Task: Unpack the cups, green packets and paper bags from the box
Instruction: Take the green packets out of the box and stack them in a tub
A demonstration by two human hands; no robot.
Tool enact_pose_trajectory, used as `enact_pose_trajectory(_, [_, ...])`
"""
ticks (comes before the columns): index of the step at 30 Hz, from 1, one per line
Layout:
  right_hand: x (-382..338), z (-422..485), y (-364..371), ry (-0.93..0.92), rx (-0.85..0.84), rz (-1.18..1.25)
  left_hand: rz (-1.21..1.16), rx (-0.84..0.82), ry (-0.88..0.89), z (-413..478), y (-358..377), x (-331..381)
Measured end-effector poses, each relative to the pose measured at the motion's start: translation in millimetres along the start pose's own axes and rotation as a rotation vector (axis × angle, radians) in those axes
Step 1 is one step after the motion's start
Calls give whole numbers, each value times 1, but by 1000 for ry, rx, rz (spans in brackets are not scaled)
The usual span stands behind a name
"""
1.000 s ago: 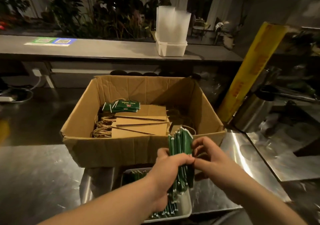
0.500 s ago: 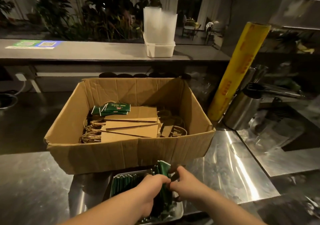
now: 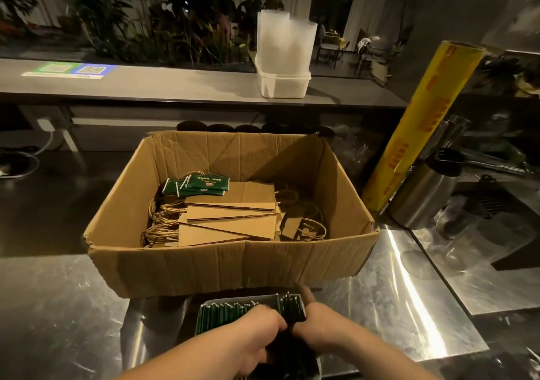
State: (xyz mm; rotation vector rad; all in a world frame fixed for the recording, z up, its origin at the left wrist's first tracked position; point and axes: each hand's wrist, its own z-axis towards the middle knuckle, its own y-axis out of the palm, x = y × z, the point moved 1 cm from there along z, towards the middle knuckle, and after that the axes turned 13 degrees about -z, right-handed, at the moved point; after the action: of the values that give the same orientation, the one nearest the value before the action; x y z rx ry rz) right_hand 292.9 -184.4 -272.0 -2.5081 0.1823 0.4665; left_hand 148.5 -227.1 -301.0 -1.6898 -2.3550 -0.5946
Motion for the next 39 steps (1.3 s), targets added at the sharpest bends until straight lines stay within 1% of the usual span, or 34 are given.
enact_pose_trajectory(2, [0,0,-1,2,20,-70,110,25,51,4,-4,-1])
enact_pose_trajectory(5, [-1,1,-6,25,41,-95,271,10,87,7,-7,-2])
enact_pose_trajectory(7, [-5,-3,-8,31,60,-128,399,51,142,5,-5,-1])
enact_pose_trajectory(10, [-9,2,-11,28,215,-226,550,113,226,6,-4,-1])
enact_pose_trajectory(11, [-10,5,-11,39,262,-199,584,140,244,9,-4,-1])
enact_pose_trajectory(14, [-7,16,-10,68,319,-122,588,167,187,8,-3,4])
enact_pose_trajectory(16, [1,17,-10,80,284,-149,576,160,160,4,-2,8])
enact_pose_trajectory(17, [5,16,-11,74,234,-174,595,162,163,4,-1,11])
enact_pose_trajectory(19, [9,9,-13,30,95,-265,691,161,185,2,0,10])
enact_pose_trajectory(20, [8,6,-13,4,50,-347,781,151,207,1,1,9])
enact_pose_trajectory(22, [3,5,-12,-40,48,-557,983,128,317,1,1,5])
enact_pose_trajectory(23, [-1,4,-12,-54,56,-646,1042,128,392,1,1,3])
enact_pose_trajectory(25, [-8,2,-11,-71,45,-719,1074,113,493,-1,-1,3])
enact_pose_trajectory(29, [-9,2,-15,-117,38,-665,1084,75,521,-4,-1,7])
enact_pose_trajectory(34, [-8,6,-14,-116,53,-645,1228,74,449,2,1,9])
enact_pose_trajectory(37, [1,9,-16,-122,87,-589,1273,59,448,3,0,9])
enact_pose_trajectory(39, [3,14,-16,-98,142,-577,1299,70,464,2,-3,11])
